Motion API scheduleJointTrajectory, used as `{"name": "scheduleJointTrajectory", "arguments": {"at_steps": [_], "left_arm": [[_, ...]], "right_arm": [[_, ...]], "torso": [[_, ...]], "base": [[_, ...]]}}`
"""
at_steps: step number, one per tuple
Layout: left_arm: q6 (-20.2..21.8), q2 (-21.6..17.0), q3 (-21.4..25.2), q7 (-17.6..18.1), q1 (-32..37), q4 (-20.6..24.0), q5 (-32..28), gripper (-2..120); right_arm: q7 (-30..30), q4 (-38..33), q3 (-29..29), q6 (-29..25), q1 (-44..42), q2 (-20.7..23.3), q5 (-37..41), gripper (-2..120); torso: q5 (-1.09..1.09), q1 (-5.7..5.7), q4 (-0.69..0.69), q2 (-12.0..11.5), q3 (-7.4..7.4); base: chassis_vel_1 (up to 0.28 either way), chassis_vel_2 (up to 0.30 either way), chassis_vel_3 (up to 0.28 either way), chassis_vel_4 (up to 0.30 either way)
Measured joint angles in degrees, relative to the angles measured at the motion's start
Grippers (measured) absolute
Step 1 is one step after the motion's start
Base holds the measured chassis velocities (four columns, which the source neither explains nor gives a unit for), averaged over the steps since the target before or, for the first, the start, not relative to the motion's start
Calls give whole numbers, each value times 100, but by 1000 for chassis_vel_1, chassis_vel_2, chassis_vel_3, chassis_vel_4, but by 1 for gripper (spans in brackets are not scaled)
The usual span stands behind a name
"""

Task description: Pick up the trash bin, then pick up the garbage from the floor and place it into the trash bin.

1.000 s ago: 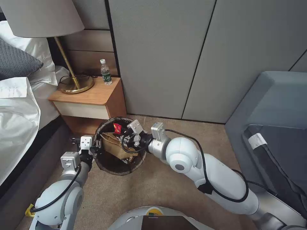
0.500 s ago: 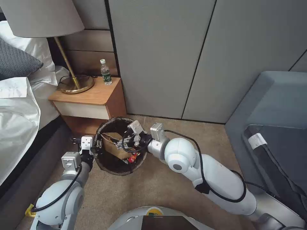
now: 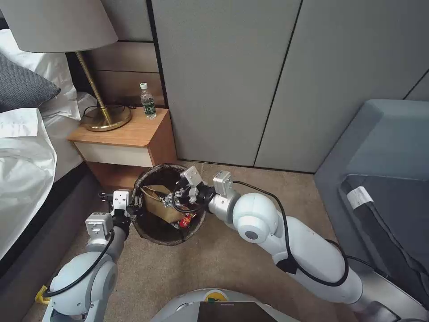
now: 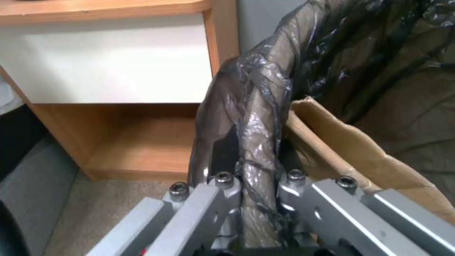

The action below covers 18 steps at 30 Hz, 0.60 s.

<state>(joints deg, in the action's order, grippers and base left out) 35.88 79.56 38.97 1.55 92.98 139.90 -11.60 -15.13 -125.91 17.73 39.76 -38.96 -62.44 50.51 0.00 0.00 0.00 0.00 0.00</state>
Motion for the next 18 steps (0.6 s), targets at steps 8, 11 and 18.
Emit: {"name": "scheduleJointTrajectory", "arguments": {"at_steps": [8,11,18], "left_arm": [[6,-2,31,2,-9,-2,-24,3],[7,-2,32,2,-13,-4,-28,3],[8,5,35,0,-16,-7,-28,3]], "right_arm": [[-122,-338,-390,-221,-132,204,139,100],[-83,-370,-544,-387,-276,276,46,100],[72,-449,-1231,-810,-955,427,-395,100]], "torso": [[0,0,0,0,0],[0,0,1,0,0],[0,0,-1,0,0]], "base": [[0,0,0,0],[0,0,0,0],[0,0,0,0]]}}
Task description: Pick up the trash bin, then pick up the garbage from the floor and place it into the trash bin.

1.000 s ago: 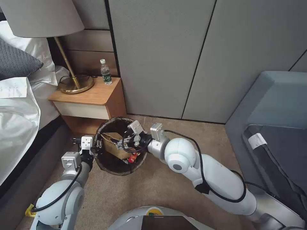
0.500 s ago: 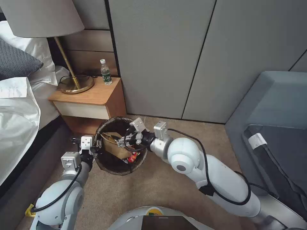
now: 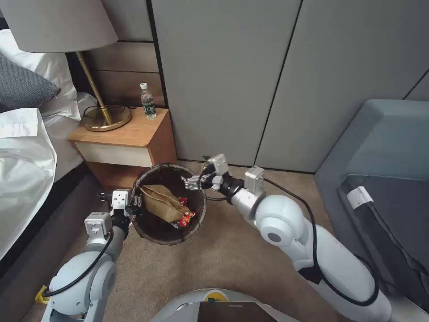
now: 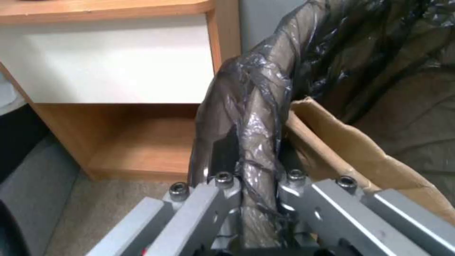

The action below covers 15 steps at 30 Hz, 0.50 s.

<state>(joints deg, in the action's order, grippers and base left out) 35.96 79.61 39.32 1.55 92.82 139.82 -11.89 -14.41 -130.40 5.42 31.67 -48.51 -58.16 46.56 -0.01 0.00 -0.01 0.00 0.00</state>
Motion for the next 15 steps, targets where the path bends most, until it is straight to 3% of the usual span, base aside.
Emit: {"name": "scheduleJointTrajectory", "arguments": {"at_steps": [7,15], "left_arm": [[-3,-13,27,-9,0,2,-2,3],[-2,-91,118,-45,0,29,-68,3]], "right_arm": [[95,-20,-691,-253,-535,-47,-573,100],[500,-155,-1985,-992,-2329,-177,-1986,100]], "torso": [[0,0,2,0,0],[0,0,-1,0,0]], "base": [[0,0,0,0],[0,0,0,0]]}}
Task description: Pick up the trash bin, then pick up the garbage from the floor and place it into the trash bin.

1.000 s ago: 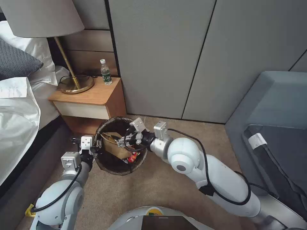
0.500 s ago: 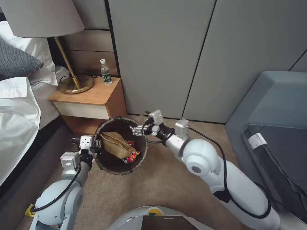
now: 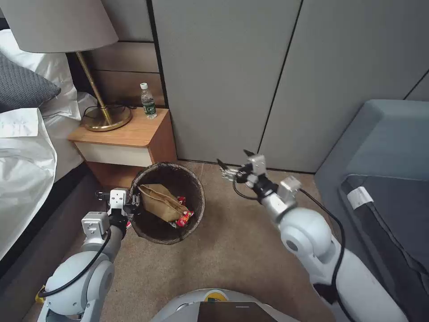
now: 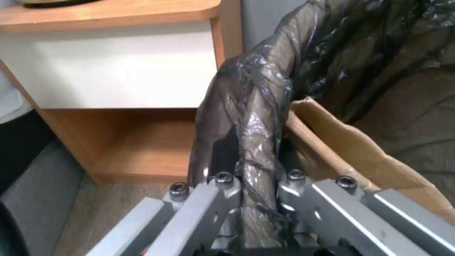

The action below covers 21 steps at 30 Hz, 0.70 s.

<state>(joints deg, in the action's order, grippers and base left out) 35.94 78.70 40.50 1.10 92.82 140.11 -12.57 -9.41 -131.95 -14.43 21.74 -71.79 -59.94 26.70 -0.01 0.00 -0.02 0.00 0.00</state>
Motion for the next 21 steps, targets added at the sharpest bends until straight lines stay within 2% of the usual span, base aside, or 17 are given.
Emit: {"name": "scheduleJointTrajectory", "arguments": {"at_steps": [3,5,7,13,19,21], "left_arm": [[0,-4,4,-19,-9,0,-7,3],[-3,-5,5,-47,-21,-5,-18,3],[-9,-2,8,-98,-27,-21,-21,3],[-16,-21,62,-163,-20,-16,-35,3],[-37,-38,57,-184,5,-11,-7,3],[-39,-68,69,-192,5,-6,7,3]], "right_arm": [[-6,-40,-207,-188,-377,-82,-245,100],[-17,-103,-493,-455,-866,-336,-705,100],[-23,-174,-833,-813,-1412,-803,-1317,100],[-34,-276,-1169,-1467,-2286,-1556,-2102,100],[-36,-280,-1320,-1979,-2781,-1913,-2522,100],[-90,-280,-1400,-2329,-3108,-1997,-2583,100]], "torso": [[0,0,0,0,0],[0,0,2,0,0],[1,0,2,0,0],[1,0,1,0,0],[2,0,3,0,0],[2,0,2,0,0]], "base": [[0,0,0,0],[0,0,0,0],[0,0,0,0],[0,0,0,0],[0,0,0,0],[0,0,0,0]]}}
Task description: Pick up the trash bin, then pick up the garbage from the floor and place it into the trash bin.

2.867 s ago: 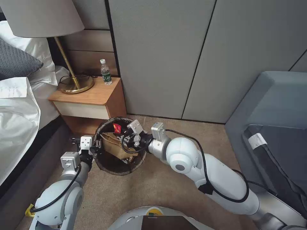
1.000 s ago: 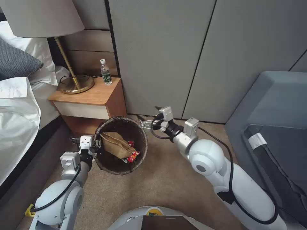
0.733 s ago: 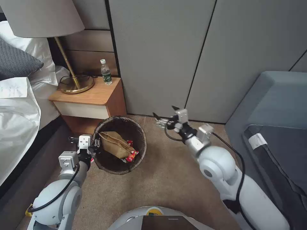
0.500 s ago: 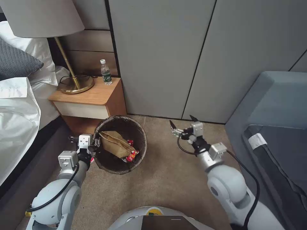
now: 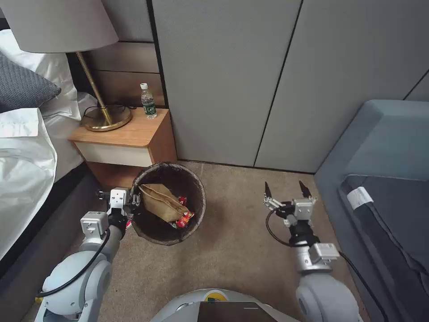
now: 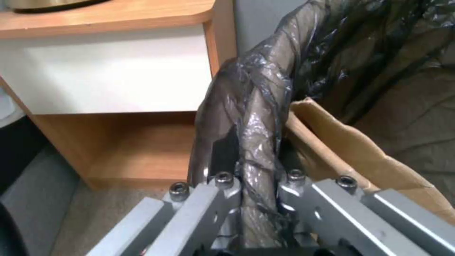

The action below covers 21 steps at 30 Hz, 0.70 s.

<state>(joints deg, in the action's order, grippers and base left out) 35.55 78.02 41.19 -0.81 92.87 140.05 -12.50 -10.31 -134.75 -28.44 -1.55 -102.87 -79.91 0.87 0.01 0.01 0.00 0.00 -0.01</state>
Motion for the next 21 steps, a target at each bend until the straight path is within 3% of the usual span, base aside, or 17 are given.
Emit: {"name": "scheduleJointTrajectory", "arguments": {"at_steps": [10,21], "left_arm": [[-8,-50,10,-44,-7,0,141,3],[-12,-55,21,-43,-23,12,183,3]], "right_arm": [[-141,74,-99,-635,-568,-124,-130,100],[-136,101,-132,-727,-619,-190,-154,100]], "torso": [[0,0,0,0,0],[-1,-1,2,0,0]], "base": [[0,0,0,0],[0,0,0,0]]}}
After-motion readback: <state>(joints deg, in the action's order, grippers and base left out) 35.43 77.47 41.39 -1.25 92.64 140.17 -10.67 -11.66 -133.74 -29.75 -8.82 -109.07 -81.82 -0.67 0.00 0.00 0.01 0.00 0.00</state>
